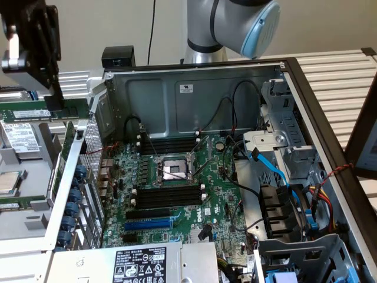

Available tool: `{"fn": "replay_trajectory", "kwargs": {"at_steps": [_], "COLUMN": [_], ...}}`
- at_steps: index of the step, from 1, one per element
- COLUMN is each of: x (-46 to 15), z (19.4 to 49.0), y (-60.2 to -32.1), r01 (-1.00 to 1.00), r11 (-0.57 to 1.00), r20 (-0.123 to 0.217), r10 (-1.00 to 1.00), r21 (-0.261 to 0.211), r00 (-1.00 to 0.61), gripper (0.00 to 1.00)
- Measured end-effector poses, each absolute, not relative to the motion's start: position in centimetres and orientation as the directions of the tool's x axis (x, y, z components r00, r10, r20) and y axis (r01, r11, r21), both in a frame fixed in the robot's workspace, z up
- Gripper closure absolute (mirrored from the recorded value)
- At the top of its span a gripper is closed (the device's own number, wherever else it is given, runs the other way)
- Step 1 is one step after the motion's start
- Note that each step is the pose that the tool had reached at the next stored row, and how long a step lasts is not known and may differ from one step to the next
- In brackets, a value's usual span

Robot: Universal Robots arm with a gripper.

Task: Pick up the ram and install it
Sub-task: 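Pick up the ram and move it above insertion slot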

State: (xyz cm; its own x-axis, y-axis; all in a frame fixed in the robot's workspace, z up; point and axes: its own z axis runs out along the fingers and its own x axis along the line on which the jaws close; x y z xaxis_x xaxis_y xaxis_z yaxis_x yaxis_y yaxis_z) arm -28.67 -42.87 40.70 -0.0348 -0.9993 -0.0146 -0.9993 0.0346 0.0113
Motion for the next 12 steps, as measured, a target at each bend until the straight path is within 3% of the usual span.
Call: {"fn": "replay_trajectory", "kwargs": {"at_steps": [12], "x": [-23.2], "z": [40.7], "y": [-42.9], "r01": [-0.999], "r11": [0.032], "r20": [-0.014], "r10": [-0.999], "r21": [0.012], "r00": [-0.032], "gripper": [0.88]}}
